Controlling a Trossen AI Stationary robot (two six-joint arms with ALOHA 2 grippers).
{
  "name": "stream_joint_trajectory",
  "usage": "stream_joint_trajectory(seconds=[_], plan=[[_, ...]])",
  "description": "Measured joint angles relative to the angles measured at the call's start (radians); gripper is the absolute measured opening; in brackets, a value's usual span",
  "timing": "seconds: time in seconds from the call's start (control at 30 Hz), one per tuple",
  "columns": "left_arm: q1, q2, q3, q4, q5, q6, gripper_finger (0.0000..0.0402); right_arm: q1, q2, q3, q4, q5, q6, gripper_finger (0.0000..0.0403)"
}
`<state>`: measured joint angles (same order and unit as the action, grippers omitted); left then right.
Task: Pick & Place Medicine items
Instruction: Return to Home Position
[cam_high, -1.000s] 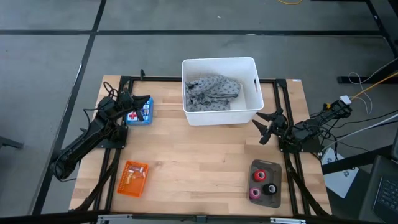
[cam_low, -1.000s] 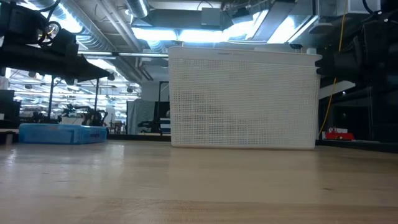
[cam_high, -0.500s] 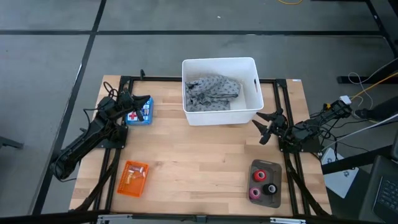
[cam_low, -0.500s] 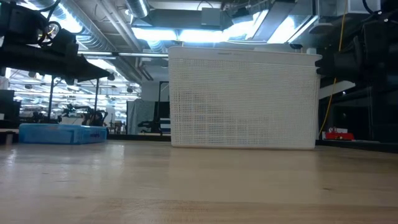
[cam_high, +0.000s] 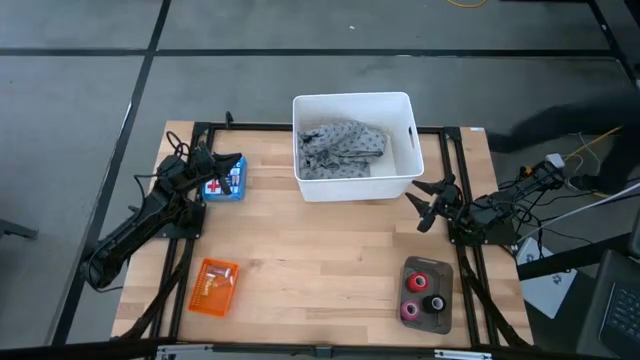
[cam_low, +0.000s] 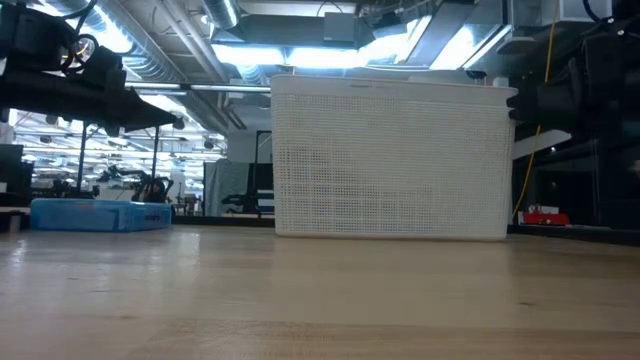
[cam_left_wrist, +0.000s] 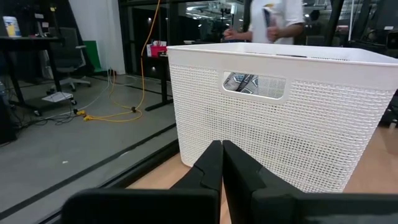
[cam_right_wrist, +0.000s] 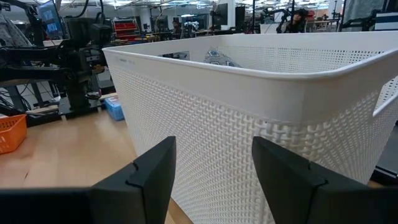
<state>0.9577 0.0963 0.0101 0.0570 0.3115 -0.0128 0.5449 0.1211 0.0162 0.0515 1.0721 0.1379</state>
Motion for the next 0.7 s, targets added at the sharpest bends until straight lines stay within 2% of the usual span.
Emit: stream_joint_trajectory(seconds=[0.7], plan=[[0.000, 0.000, 0.000, 0.000, 0.000, 0.000, 0.0004, 0.000, 0.000, 0.000, 0.000, 0.000, 0.000, 0.0212]])
